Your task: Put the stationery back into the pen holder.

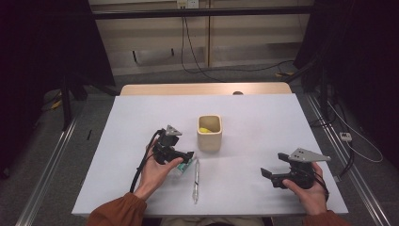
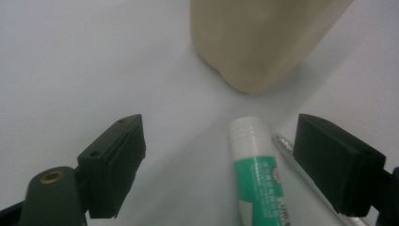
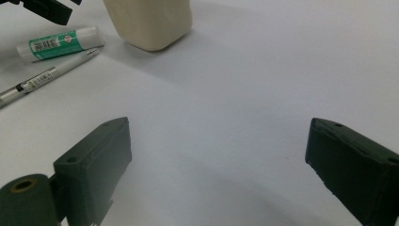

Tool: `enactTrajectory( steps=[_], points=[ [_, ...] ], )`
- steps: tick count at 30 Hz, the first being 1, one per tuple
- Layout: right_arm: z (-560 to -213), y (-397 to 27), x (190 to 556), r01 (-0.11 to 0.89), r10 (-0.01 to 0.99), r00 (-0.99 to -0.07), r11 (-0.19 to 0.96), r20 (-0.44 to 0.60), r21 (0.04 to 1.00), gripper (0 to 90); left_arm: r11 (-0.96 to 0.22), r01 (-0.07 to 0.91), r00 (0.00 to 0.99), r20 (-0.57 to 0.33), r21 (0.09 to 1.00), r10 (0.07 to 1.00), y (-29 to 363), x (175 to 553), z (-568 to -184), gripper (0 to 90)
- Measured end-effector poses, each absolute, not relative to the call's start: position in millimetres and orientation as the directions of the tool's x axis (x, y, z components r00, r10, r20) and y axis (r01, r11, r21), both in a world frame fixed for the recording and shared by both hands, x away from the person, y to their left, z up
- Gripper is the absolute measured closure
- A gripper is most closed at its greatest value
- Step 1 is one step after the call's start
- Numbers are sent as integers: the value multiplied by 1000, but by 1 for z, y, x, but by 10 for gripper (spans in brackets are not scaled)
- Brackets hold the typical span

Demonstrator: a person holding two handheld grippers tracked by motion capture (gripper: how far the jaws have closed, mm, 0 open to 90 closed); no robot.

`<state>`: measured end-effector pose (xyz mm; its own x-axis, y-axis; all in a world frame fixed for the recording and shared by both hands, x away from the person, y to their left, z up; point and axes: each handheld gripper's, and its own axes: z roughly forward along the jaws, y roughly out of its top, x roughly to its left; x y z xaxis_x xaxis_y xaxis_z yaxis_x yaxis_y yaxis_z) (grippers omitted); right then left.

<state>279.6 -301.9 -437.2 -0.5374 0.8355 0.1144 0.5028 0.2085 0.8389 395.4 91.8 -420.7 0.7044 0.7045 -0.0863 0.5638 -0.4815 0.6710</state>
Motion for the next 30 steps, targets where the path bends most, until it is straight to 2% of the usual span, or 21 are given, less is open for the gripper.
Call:
enactTrajectory(
  steps=[4, 6, 9, 11, 15, 20, 26, 30],
  points=[
    [-438, -301, 280, 505, 832, -542, 212, 116, 837, 76, -508, 584, 704, -83, 633, 705, 87, 396, -425, 200],
    [-438, -301, 280, 510, 832, -541, 211, 121, 834, 75, -517, 596, 710, -102, 615, 697, 84, 396, -429, 262],
    [-438, -302, 280, 510, 831, -542, 212, 120, 834, 75, -527, 611, 703, -99, 590, 704, 81, 397, -432, 291],
    [-438, -302, 280, 510, 831, -543, 212, 121, 833, 75, -535, 607, 709, -95, 588, 699, 79, 396, -433, 389],
    [-438, -302, 280, 511, 834, -539, 210, 120, 833, 75, -533, 607, 707, -96, 589, 701, 77, 394, -433, 434],
    [-439, -303, 281, 514, 836, -535, 207, 122, 832, 75, -537, 611, 714, -111, 582, 691, 74, 393, -435, 533],
    [-439, -303, 281, 516, 840, -529, 204, 122, 832, 75, -567, 609, 720, -86, 554, 689, 69, 391, -438, 558],
    [-439, -303, 281, 515, 841, -527, 205, 120, 832, 75, -576, 606, 714, -56, 548, 698, 65, 389, -438, 624]
  ],
)
